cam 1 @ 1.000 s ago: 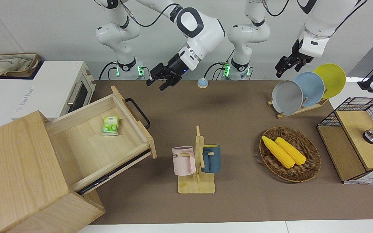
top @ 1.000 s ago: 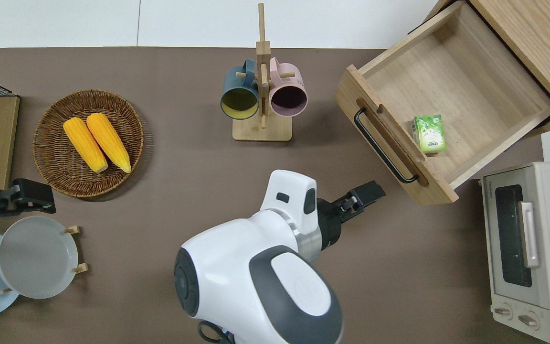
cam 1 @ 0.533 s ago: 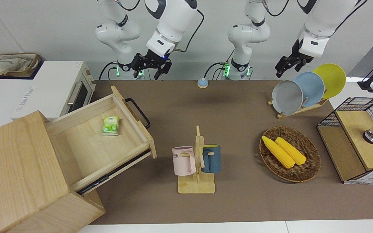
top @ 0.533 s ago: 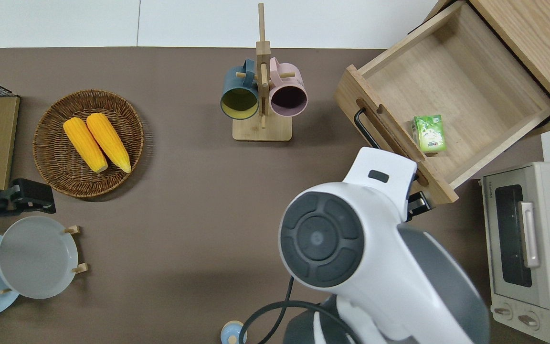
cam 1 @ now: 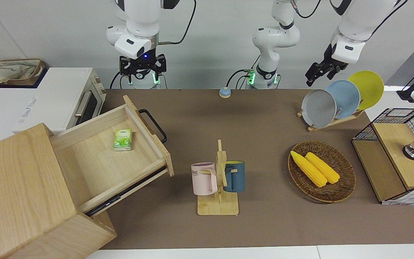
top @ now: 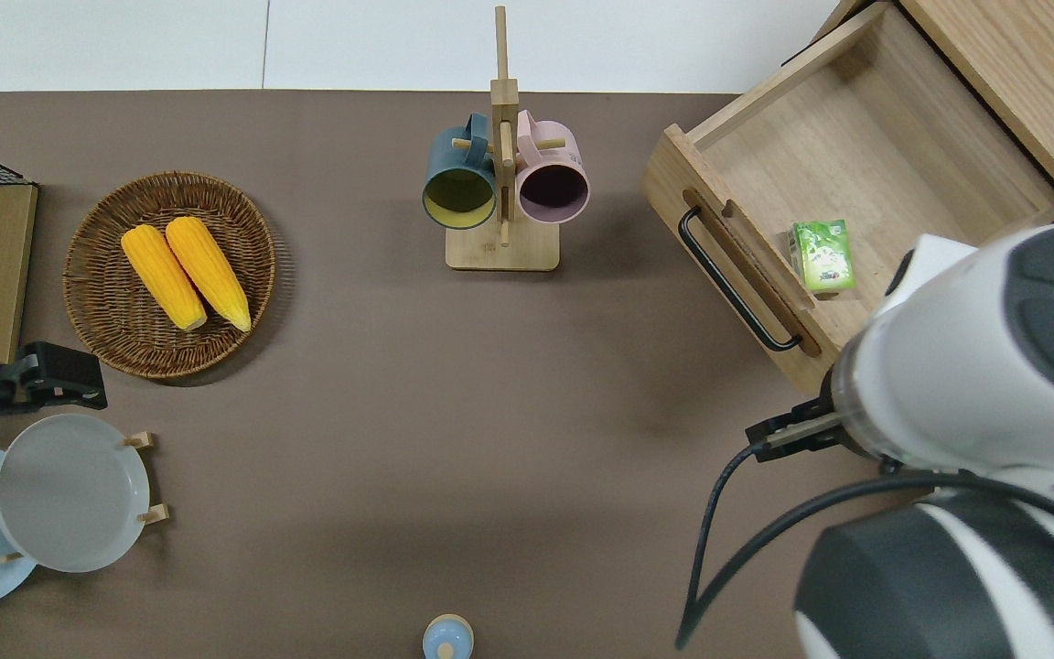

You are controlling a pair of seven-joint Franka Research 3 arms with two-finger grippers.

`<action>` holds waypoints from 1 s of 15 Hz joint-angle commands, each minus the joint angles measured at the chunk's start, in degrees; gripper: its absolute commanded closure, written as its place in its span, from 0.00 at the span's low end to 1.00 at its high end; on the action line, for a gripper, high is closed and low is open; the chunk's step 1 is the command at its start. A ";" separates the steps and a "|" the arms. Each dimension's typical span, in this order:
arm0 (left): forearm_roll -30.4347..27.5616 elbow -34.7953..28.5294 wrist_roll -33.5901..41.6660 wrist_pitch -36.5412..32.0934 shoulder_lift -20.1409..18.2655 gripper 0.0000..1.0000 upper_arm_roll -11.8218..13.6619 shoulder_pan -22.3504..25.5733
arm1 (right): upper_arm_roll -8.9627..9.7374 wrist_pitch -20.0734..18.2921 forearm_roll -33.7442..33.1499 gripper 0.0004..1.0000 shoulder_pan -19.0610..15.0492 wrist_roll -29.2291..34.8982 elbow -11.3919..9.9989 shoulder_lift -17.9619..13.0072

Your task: Slide drawer open with right arm

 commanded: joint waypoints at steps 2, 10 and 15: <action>-0.30 0.02 0.54 -0.12 -0.48 0.01 0.35 -0.23 | -3.67 1.81 6.75 0.01 -3.83 -3.52 -2.68 -2.20; -0.30 0.02 0.54 -0.12 -0.48 0.01 0.35 -0.23 | -9.04 1.89 9.22 0.01 -4.79 -4.76 -2.50 -2.20; -0.30 0.02 0.63 -0.12 -0.48 0.01 0.35 -0.23 | -9.04 1.98 7.38 0.01 -4.62 -4.58 -2.41 -2.20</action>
